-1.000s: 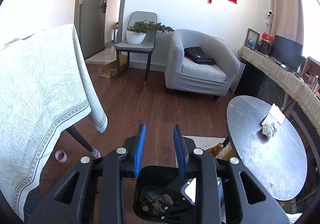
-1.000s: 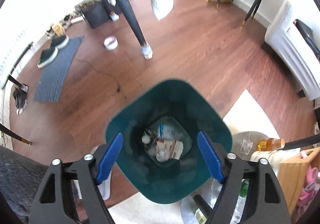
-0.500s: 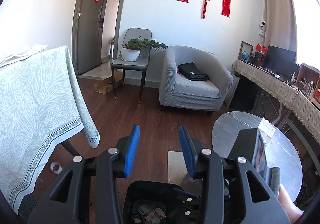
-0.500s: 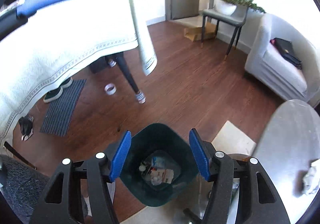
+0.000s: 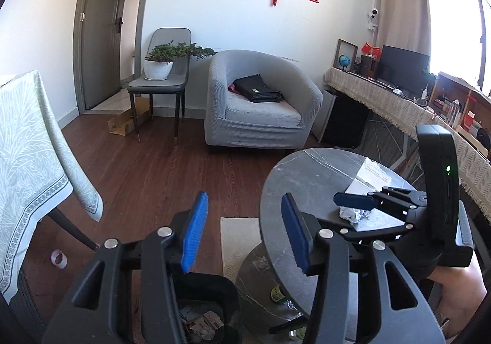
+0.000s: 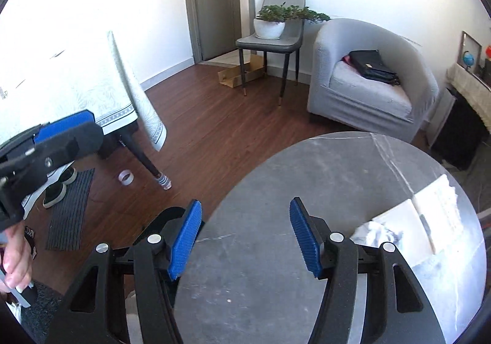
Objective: Collect trash
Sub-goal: 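Return both grippers over the table toward the crumpled paper ball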
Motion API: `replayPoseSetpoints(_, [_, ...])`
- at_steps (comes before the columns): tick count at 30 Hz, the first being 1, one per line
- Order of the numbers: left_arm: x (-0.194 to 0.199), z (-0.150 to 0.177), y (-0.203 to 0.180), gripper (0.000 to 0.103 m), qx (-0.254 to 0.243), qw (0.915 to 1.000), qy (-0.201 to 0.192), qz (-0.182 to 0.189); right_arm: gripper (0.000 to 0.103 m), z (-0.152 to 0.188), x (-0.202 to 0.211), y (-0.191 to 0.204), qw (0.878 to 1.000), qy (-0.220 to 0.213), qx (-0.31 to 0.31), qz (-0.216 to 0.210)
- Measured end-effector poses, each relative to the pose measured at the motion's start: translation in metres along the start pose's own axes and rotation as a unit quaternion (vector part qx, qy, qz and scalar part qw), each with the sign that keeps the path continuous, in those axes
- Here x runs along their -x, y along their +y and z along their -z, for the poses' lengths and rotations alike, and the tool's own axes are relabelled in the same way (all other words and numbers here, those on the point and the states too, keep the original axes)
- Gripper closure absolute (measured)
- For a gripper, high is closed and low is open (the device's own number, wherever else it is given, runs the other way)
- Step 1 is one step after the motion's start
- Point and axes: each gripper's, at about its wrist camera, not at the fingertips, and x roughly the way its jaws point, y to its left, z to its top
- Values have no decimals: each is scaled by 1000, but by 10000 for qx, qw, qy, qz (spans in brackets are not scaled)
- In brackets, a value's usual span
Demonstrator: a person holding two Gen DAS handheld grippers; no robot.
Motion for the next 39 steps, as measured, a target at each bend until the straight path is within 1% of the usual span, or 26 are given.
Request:
replayPoseSetpoints(3, [-12,2,-21,45,-93,9998,91,127,42,3,14,-24,9996,-171,-185,119])
replayPoseSetpoints(6, [-24,6,-43,43,-233,9992,213,227,42,11,24,-45,9989,-248,-322,247])
replayPoseSetpoints(10, [-43,13,-65,41,-369,9979,396,342,42,22,32,-76,9976,-234,-543,369])
replayPoseSetpoints(12, [-54,15,-76,36,-370,9973,484,421,42,27,39,-90,9967,-271,-656,405])
replayPoseSetpoints(15, [-69,21,-89,35,-305,9954,679,596,42,35,51,-107,9948,-341,-838,466])
replayPoseSetpoints(19, [-86,27,-111,32,-280,9929,854,779,42,49,59,-137,9911,-356,-1226,388])
replayPoseSetpoints(21, [-94,28,-121,31,-262,9920,903,842,40,58,63,-150,9885,-363,-1422,356])
replayPoseSetpoints(28, [-125,28,-152,30,-179,9890,1067,1013,38,74,65,-173,9822,-352,-1833,228])
replayPoseSetpoints(30, [-136,30,-156,29,-169,9878,1198,979,35,78,63,-177,9812,-327,-1893,183])
replayPoseSetpoints(33, [-151,33,-160,29,-120,9856,1394,948,34,80,62,-184,9805,-292,-1937,127])
replayPoseSetpoints(39, [-163,27,-163,29,110,9844,1388,1072,31,87,54,-202,9715,-406,-2322,-256])
